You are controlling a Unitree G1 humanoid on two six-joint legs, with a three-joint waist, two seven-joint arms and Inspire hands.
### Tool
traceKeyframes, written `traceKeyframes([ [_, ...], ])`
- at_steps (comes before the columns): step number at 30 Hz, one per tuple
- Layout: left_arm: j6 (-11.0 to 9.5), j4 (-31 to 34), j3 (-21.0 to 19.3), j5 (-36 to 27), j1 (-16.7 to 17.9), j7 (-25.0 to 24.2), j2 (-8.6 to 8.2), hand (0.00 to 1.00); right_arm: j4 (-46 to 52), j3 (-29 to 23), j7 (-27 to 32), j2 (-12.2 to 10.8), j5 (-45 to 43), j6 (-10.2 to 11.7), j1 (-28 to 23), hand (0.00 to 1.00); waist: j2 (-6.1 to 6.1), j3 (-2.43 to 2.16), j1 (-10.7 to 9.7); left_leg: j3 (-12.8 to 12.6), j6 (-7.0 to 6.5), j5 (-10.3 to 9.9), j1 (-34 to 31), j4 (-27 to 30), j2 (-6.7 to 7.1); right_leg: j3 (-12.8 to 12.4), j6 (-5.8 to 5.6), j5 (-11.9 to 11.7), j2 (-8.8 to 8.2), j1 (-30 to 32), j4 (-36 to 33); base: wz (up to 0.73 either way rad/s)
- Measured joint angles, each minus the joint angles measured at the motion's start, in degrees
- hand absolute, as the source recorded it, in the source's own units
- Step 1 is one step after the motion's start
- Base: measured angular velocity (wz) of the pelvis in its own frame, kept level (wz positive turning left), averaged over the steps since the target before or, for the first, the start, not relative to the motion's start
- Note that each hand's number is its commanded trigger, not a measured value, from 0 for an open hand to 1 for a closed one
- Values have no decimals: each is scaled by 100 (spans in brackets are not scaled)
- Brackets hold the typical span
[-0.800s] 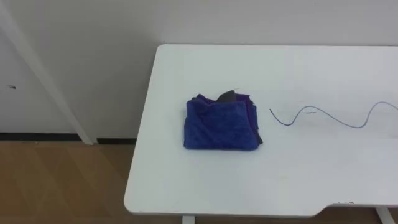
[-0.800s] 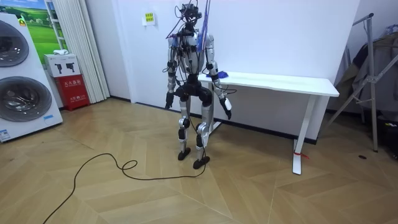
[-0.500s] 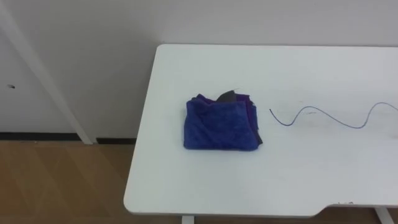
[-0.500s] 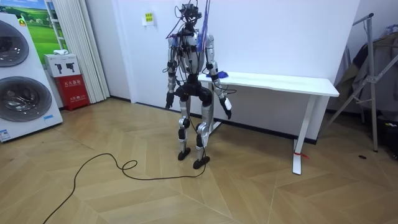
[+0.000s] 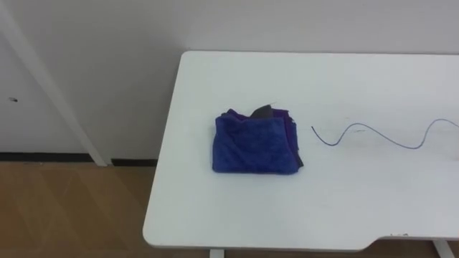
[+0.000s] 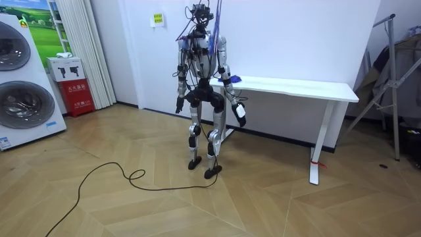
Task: Wipe table
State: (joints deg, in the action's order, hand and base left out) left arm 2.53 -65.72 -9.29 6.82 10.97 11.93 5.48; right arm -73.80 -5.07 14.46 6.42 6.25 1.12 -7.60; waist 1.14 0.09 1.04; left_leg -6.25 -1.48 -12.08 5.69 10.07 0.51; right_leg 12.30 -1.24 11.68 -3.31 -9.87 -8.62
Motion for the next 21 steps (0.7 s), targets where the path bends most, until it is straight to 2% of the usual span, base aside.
traceKeyframes([
  [3,-1,105,-161,-50,115,48,8,0,-40,-579,254,8,251,2,-47,0,20,-20,-250,-24,-8,7,28,-33,20,39,0,0,-5,-10,-1,3],
  [6,2,109,-405,-52,171,101,13,0,-42,-1116,563,63,622,-6,-160,0,27,-20,-323,-161,-8,7,130,-81,13,-125,0,0,12,-17,-4,-25],
  [8,6,109,-418,-44,230,106,34,0,-24,-1373,749,97,697,-68,-175,0,45,-19,-405,-171,-8,7,152,-99,13,-135,0,0,12,-24,-12,-14],
  [10,18,191,-520,11,201,103,39,0,100,-1769,978,121,693,-178,-191,0,79,-19,-421,-276,-8,6,182,-138,0,-247,0,1,17,5,-13,-25],
  [15,4,163,-634,-11,168,104,95,0,831,-2122,1547,212,658,-194,-66,0,135,-15,-424,-440,-11,5,158,-153,-5,-407,-1,1,15,106,-25,-18],
  [19,6,162,-508,-167,154,91,164,0,1761,-2085,2047,457,513,-193,265,0,192,-14,-406,-464,-24,13,85,-120,10,-441,0,0,14,208,-43,-6],
  [21,12,164,-508,-165,196,72,170,0,2299,-2086,2205,486,254,-193,401,0,218,-15,-370,-463,-26,20,63,-125,10,-440,-2,-2,14,267,-65,0],
])
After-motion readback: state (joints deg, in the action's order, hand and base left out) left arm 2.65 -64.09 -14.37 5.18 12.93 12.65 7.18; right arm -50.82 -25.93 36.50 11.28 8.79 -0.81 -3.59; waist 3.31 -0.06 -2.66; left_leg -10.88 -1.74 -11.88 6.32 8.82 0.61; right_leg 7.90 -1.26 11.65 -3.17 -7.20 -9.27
